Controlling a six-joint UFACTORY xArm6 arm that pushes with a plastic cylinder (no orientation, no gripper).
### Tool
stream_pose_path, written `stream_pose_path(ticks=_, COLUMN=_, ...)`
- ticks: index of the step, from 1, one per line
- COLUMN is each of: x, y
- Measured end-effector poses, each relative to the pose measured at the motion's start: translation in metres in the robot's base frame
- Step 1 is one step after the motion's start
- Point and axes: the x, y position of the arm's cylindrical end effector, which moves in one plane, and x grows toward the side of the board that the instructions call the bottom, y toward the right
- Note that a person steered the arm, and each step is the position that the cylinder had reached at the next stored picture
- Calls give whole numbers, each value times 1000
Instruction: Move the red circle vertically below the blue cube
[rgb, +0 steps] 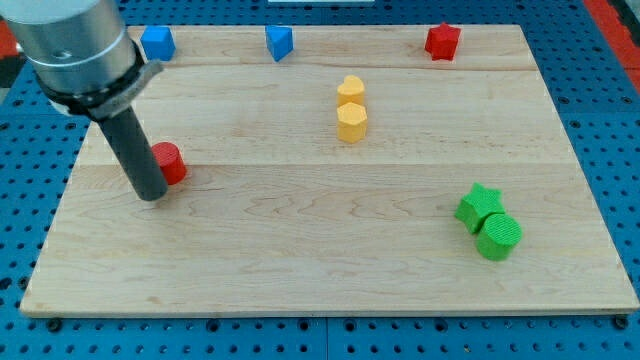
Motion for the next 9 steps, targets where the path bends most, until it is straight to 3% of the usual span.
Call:
stream_pose_path(ticks=1, x=-31, y=16)
stream_pose_path(ticks=2, x=-63, y=-25)
stream_pose_path(ticks=3, x=-74, y=-19)
stream_pose_path(ticks=6, x=-98, y=18)
stream_pose_path(ticks=9, x=-89, y=-1)
